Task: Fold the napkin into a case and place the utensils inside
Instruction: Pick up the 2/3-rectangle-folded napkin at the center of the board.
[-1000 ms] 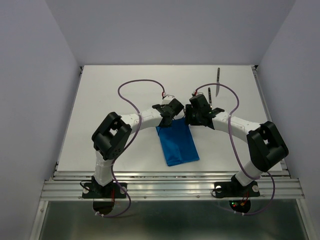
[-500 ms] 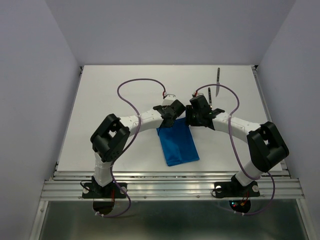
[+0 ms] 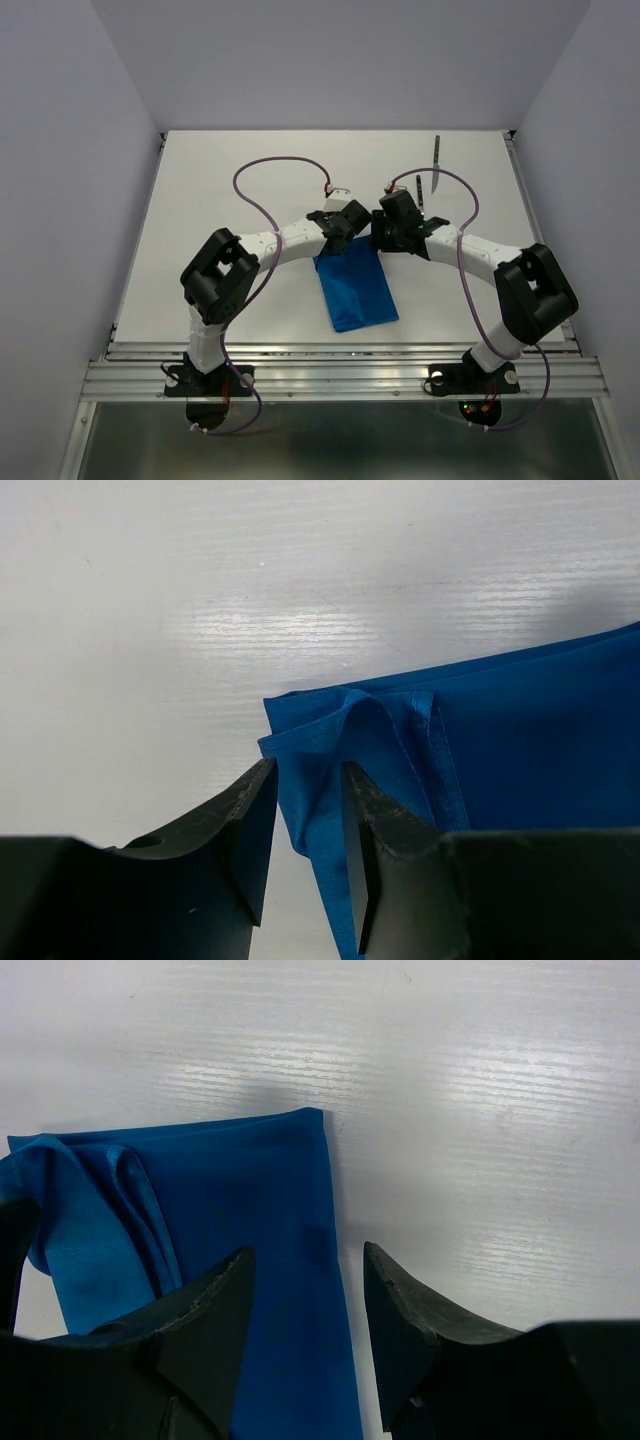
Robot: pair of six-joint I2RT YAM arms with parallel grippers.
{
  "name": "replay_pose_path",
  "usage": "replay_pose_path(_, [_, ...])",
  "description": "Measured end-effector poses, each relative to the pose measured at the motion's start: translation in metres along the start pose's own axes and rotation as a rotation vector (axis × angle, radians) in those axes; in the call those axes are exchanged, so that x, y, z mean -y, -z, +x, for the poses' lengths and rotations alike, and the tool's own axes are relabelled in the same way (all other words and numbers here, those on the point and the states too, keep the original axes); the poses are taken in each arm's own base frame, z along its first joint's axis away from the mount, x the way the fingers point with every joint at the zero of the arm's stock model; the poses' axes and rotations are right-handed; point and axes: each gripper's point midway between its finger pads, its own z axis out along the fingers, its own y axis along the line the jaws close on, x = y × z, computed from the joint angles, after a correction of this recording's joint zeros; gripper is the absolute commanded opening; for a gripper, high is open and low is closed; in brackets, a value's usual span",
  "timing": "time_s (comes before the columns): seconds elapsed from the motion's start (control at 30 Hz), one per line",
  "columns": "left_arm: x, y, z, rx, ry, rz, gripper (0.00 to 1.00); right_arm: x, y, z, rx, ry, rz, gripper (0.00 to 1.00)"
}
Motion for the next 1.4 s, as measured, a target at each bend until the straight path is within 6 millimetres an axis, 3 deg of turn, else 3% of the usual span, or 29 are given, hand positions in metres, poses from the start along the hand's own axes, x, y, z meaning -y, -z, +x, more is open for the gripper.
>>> replay_pose_path(0.23, [0.000, -0.001, 0.001, -0.001, -0.002, -0.006, 0.38, 0.000, 0.000, 0.000, 0.001, -0.001, -0.001, 0.53])
replay_pose_path(0.5, [0.001, -0.009, 0.009, -0.021, -0.019, -0.017, 0.45, -0.001, 0.002, -0.002, 0.007, -0.004, -0.005, 0.53])
replay_pose_path(0.73, [0.001, -0.012, 0.013, -0.029, -0.025, -0.023, 0.30, -0.001, 0.002, -0.002, 0.009, -0.005, -0.006, 0.53])
replay_pose_path(1.03, [-0.001, -0.012, 0.014, -0.033, -0.029, -0.028, 0.33, -0.002, 0.002, -0.003, 0.012, -0.005, -0.008, 0.53])
replay_pose_path(1.1, [-0.001, -0.012, 0.014, -0.034, -0.030, -0.027, 0.30, -0.002, 0.002, -0.003, 0.012, -0.005, -0.008, 0.53])
replay_pose_path(1.23, [0.001, -0.011, 0.012, -0.034, -0.030, -0.025, 0.11, -0.001, 0.001, -0.004, 0.013, -0.006, -0.006, 0.53])
replay_pose_path(1.4, [0.005, -0.012, 0.008, -0.030, -0.028, -0.017, 0.01, 0.005, -0.003, -0.004, 0.006, -0.007, 0.005, 0.54])
